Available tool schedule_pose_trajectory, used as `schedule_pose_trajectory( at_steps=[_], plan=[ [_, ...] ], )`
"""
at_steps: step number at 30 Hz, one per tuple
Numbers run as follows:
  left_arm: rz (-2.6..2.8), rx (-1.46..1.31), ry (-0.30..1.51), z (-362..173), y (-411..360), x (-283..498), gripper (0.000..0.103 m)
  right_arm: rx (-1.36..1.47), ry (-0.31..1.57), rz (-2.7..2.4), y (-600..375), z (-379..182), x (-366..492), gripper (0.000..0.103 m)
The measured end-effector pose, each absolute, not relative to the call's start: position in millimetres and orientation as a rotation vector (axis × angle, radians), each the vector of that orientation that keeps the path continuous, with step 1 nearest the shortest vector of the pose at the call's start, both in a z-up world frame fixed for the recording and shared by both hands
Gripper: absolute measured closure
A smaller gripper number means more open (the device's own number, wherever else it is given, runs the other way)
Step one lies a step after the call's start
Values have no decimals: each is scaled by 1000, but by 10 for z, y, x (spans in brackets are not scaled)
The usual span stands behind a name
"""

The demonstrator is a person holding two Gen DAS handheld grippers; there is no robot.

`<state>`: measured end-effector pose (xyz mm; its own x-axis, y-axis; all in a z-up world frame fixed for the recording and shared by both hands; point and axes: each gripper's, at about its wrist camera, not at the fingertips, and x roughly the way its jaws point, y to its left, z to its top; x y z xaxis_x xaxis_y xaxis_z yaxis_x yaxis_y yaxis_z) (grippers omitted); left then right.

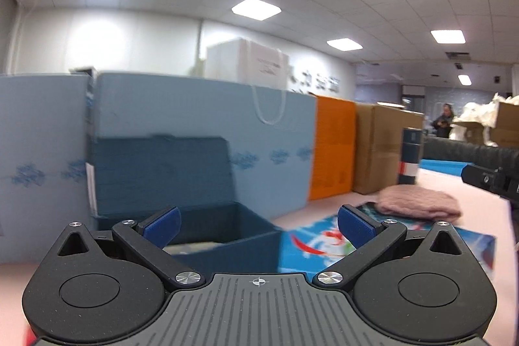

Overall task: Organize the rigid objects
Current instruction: 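Move the open right tool down over the black marker on the mat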

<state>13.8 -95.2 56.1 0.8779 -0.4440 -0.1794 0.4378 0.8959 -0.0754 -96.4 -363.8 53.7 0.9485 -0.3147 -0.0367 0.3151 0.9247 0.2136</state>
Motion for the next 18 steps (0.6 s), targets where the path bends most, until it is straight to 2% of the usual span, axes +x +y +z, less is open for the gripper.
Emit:
schedule_pose_trajectory(
  at_steps=[14,18],
  plan=[
    [-744,96,417,99,-1685,398,1,389,254,-225,-4177,259,-543,0],
    [-813,154,471,-28,-1800,390,5,435,320,-135,-4144,220,-362,0]
  ],
)
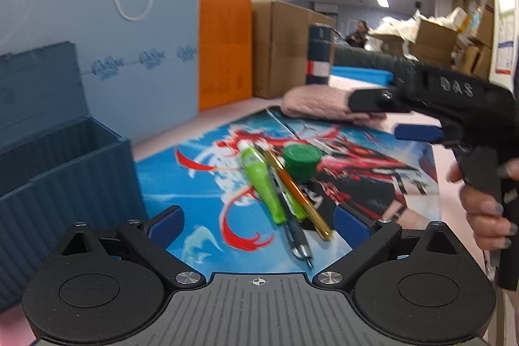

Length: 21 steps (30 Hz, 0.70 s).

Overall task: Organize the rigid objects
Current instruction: 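Move the open right tool down over the black marker on the mat, then close the right tool on the black marker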

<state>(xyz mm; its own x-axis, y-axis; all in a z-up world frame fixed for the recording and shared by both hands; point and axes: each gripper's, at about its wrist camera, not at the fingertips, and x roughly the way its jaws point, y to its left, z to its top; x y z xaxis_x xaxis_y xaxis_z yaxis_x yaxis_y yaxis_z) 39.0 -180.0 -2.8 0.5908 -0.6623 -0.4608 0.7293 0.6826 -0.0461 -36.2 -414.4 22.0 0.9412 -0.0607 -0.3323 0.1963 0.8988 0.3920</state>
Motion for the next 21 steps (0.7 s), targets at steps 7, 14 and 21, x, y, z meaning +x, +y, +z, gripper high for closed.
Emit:
schedule_pose_trajectory(
  at_steps=[7,14,21],
  plan=[
    [-903,173,553,-187,-1963,483,29,504,449,-19,-4067,188,-45,12],
    [-920,174,617,-284,-2056,591,43,629,596,35,-4065,89,235,44],
    [-906,195,630,-298,-2057,641,61,602,682,9,-3913,-5,460,54]
  ],
)
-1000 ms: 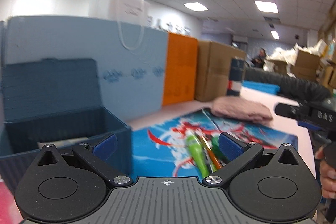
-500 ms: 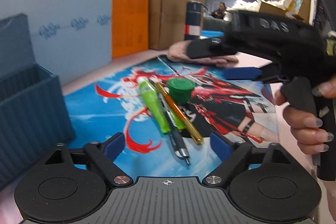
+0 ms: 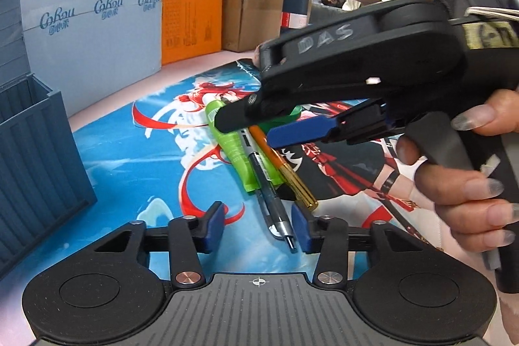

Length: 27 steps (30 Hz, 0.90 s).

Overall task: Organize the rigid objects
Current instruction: 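Close the right tool on the black marker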

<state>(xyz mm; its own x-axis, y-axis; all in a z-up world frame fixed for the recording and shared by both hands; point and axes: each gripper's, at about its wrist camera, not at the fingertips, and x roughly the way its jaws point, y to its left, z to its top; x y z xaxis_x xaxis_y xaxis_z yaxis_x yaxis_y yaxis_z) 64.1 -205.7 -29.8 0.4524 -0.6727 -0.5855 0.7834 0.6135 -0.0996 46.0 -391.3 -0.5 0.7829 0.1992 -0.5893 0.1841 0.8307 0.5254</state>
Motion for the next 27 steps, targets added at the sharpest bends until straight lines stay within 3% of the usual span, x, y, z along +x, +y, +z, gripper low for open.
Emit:
schedule_pose_trajectory(
  at_steps=[9,11,14,27],
  plan=[
    [-922,179,636,-293,-1966,647,78,441,735,-99,-3689,-42,697,62],
    [-931,166,640,-296,-1956,658,85,391,746,-129,-3626,-31,721,71],
    [-940,131,651,-298,-1925,693,87,375,756,-144,-3603,-42,732,90],
    [-964,23,608,-125,-1628,729,87,519,594,-109,-3561,273,541,93]
  ],
)
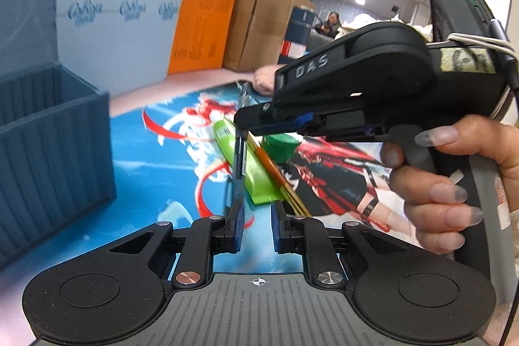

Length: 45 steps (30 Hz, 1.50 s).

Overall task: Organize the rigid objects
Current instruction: 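Close the right tool on the black marker, then carry the black marker into the blue box and open the right tool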

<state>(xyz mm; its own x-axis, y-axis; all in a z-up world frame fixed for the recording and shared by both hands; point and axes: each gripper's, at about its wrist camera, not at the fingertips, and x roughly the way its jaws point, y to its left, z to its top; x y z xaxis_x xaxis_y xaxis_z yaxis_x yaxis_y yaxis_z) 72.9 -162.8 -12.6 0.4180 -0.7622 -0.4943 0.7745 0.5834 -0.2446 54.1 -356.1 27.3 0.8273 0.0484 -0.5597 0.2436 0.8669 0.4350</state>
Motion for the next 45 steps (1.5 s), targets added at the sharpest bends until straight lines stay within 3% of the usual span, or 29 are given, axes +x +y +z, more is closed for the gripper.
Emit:
schedule_pose_trajectory(
  at_steps=[21,29,31,35,45],
  plan=[
    [-650,-350,337,616,-160,992,82,447,259,87,-2515,1248,521,95],
    [-505,-508,357,554,429,1220,67,515,371,157,-2037,994,1053,102],
    [-485,-512,359,550,473,1253,58,554,428,180,-1961,841,1201,102],
    [-470,-524,366,498,548,1265,57,591,525,169,-1868,568,1388,102],
    [-502,-497,394,474,473,1301,53,634,554,146,-2005,419,1349,102]
  ],
)
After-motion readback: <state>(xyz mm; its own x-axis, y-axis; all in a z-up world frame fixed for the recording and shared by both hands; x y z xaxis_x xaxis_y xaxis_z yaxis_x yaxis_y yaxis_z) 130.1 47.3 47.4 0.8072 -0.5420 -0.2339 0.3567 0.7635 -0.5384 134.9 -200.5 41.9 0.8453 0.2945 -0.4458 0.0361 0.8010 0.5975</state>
